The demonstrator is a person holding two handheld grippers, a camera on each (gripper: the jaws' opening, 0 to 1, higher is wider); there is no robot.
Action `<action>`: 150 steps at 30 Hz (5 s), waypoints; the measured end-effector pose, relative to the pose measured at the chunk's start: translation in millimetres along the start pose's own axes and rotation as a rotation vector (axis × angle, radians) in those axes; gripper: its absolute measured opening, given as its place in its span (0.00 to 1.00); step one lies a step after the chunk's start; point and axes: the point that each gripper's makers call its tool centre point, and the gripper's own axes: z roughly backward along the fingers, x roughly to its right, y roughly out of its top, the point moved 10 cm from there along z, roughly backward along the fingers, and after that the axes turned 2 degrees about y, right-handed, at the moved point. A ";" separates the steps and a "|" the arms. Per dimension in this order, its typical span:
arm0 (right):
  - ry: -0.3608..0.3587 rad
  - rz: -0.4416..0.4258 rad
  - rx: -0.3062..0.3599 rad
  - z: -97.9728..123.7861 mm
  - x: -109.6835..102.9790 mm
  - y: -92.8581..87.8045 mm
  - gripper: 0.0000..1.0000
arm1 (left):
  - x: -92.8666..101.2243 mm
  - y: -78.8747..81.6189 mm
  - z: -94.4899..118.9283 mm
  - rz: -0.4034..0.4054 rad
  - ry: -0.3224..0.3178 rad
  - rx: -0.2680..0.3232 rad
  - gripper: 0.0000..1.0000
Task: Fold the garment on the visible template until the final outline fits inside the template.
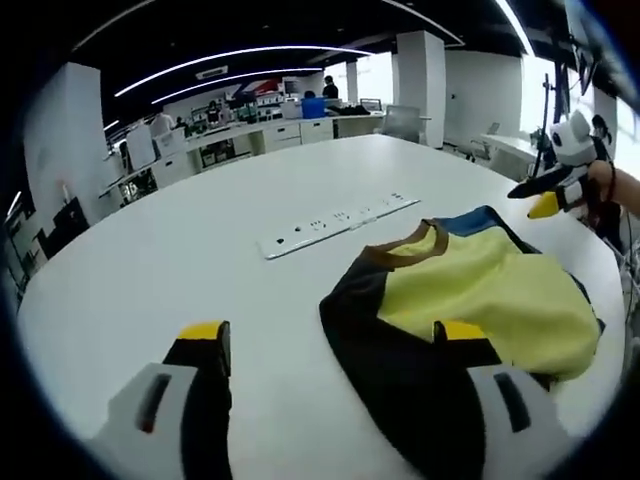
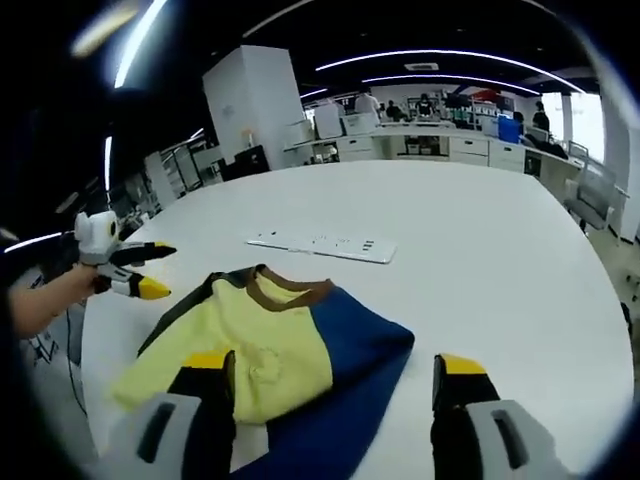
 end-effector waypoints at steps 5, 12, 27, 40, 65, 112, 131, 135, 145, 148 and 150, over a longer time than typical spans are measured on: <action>0.042 0.017 -0.009 9.7 -11.9 -6.6 0.89 | 7.2 -5.3 11.5 0.007 -0.023 0.024 0.91; 0.091 0.042 -0.010 22.0 -29.9 -16.1 0.95 | 19.9 -15.3 29.1 0.012 -0.042 0.024 0.96; 0.181 0.134 -0.091 54.2 -64.1 -54.0 0.99 | 44.6 -23.6 66.7 -0.031 -0.073 0.053 0.99; 0.237 0.138 -0.137 67.5 -82.5 -93.1 0.97 | 70.9 -42.6 88.8 -0.027 -0.104 0.054 0.91; 0.221 0.170 -0.144 86.9 -112.9 -146.8 0.73 | 128.6 -74.0 91.6 -0.095 -0.212 0.002 0.62; -0.042 0.267 -0.200 75.7 -112.1 -161.3 0.03 | 140.8 -92.8 62.4 -0.082 -0.146 -0.109 0.05; -0.090 0.226 -0.084 111.6 -93.2 -112.2 0.00 | 96.9 -69.1 109.7 0.000 -0.089 0.001 0.03; -0.107 0.233 -0.068 119.6 -85.8 -99.5 0.00 | 84.5 -62.0 119.1 -0.003 -0.065 0.023 0.03; -0.166 0.170 0.004 135.1 -57.5 -69.5 0.00 | 46.4 -49.0 131.8 -0.025 0.012 0.029 0.03; -0.187 0.138 0.015 138.0 -47.3 -67.7 0.00 | 33.9 -48.1 135.2 -0.021 0.043 0.028 0.03; -0.199 0.116 0.022 139.4 -41.7 -67.1 0.00 | 26.0 -47.7 137.7 -0.009 0.066 0.031 0.03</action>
